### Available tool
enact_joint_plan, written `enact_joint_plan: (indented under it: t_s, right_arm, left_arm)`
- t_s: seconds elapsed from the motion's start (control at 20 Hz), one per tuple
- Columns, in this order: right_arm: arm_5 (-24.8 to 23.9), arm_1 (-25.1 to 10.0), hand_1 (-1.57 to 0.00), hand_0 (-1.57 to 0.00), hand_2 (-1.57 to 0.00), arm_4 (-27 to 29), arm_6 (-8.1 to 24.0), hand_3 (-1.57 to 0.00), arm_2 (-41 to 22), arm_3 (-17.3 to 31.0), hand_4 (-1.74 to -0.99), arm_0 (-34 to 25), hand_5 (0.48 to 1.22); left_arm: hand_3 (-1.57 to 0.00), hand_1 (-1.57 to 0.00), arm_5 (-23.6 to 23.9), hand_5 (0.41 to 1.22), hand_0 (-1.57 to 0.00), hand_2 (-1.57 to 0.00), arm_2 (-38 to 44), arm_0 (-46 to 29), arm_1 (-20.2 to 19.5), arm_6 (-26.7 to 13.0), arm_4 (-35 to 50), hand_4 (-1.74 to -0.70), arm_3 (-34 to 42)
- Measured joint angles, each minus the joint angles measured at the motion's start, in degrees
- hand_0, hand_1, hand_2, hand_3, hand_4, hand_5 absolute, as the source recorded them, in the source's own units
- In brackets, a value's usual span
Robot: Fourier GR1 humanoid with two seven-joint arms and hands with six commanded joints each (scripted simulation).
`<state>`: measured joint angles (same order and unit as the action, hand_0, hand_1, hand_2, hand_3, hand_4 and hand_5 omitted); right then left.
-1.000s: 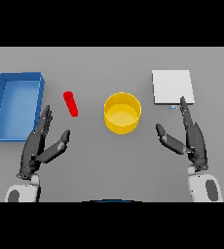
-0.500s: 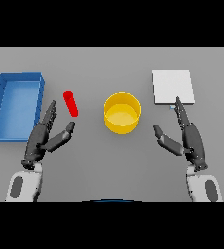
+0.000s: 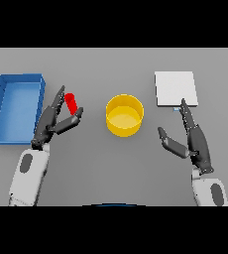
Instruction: Pick up the red beaker and tilt it to pour out 1 green nut into yellow bowl. Pick up the yellow bowl and place it on the metallic measuring scale.
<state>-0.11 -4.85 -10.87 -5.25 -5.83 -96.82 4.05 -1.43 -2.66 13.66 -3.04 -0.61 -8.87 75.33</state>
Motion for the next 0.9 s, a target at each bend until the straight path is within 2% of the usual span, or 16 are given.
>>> enact_joint_plan:
  t_s: [0.1,0.25,0.5,0.6,0.7,0.75,0.85,0.9]
  right_arm:
    - [0.29,0.07,0.00,0.00,0.00,1.39,0.53,0.00,0.85,0.55,-1.227,-0.30,0.630]
    - [0.86,0.10,0.00,0.00,0.00,1.45,-0.89,0.00,0.32,-0.26,-1.233,0.20,0.634]
    - [0.65,0.08,0.00,0.00,0.00,1.48,-0.20,0.00,0.57,-0.14,-1.242,0.57,0.642]
    - [0.12,0.39,0.00,0.00,0.00,1.52,1.12,0.00,0.86,0.16,-1.244,0.39,0.643]
    - [0.21,0.45,0.00,0.00,0.00,1.56,0.10,0.00,0.66,-0.50,-1.246,0.82,0.646]
    - [0.22,0.25,0.00,0.00,0.00,1.39,0.23,0.00,0.70,-0.23,-1.244,0.61,0.644]
    - [0.62,-0.03,0.00,0.00,0.00,2.01,0.43,0.00,0.92,-0.74,-1.240,0.34,0.645]
    - [0.47,-0.04,0.00,0.00,0.00,1.81,0.92,0.00,0.95,-0.46,-1.236,-0.14,0.647]
  left_arm:
    - [0.00,0.00,0.94,0.657,0.00,0.00,0.05,2.37,0.05,0.04,-1.31,-1.20,-2.96]
    - [0.00,0.00,2.07,0.664,0.00,0.00,0.39,5.69,0.23,0.27,-2.50,-1.20,-6.97]
    - [0.00,0.00,3.28,0.687,0.00,0.00,2.16,9.60,0.39,2.30,-2.60,-1.23,-13.54]
    - [0.00,0.00,3.40,0.700,0.00,0.00,3.42,11.26,1.43,5.04,-1.26,-1.27,-16.11]
    - [0.00,0.00,4.07,0.719,0.00,-0.01,4.69,11.95,2.71,8.11,-0.03,-1.30,-18.09]
    - [-0.04,-0.01,3.71,0.738,0.00,-0.05,5.35,12.09,2.72,9.07,0.62,-1.33,-19.18]
    - [-0.25,-0.23,4.49,0.787,-0.21,-0.29,6.56,13.67,3.56,10.47,1.31,-1.40,-21.90]
    - [-0.52,-0.41,5.25,0.874,-0.38,-0.46,7.03,14.71,3.78,10.97,1.42,-1.41,-22.42]
